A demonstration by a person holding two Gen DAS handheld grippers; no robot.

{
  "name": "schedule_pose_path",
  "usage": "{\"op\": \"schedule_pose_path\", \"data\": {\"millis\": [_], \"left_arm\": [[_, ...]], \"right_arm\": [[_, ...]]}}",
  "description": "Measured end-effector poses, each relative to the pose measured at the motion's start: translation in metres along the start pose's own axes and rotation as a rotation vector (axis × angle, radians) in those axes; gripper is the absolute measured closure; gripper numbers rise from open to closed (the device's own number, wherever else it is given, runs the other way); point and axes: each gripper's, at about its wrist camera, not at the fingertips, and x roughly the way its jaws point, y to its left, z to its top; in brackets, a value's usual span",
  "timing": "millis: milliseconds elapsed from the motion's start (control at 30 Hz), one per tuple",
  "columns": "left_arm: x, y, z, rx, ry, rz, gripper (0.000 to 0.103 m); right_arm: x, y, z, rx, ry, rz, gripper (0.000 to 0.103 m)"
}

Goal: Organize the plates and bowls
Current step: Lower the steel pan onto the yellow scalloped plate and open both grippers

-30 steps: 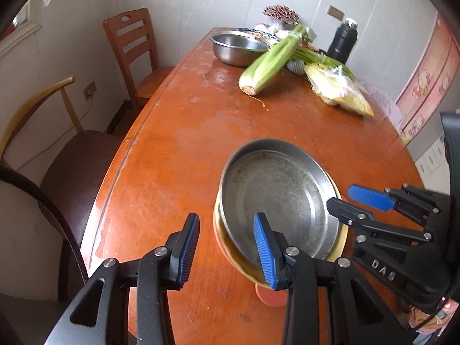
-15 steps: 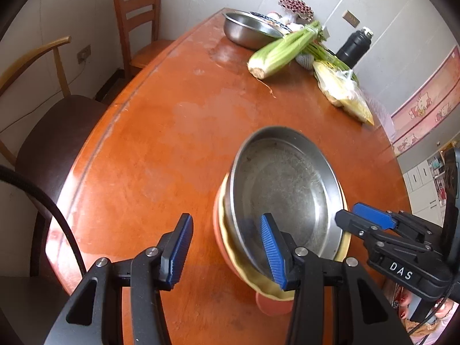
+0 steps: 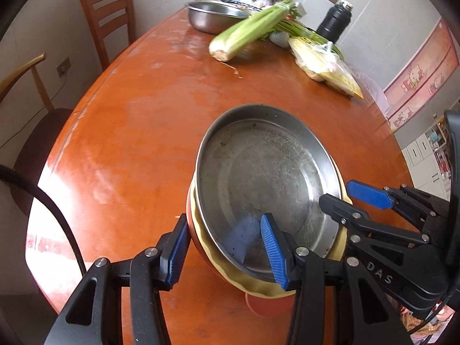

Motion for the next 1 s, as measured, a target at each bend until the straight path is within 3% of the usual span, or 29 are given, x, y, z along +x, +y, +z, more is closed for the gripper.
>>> {"op": "schedule_pose_path", "data": {"millis": [567, 1000], "left_arm": [[0.019, -0.059, 0.009, 0.101, 0.027, -0.012, 0.054], [0.024, -0.083, 0.007, 0.139, 0.032, -0.002, 0.054]], "right_arm": [[0.003, -0.062, -0.011, 0.101, 0.034, -0.032, 0.061], [0.002, -0.085, -0.02, 0.138, 0.039, -0.032, 0.061]]}}
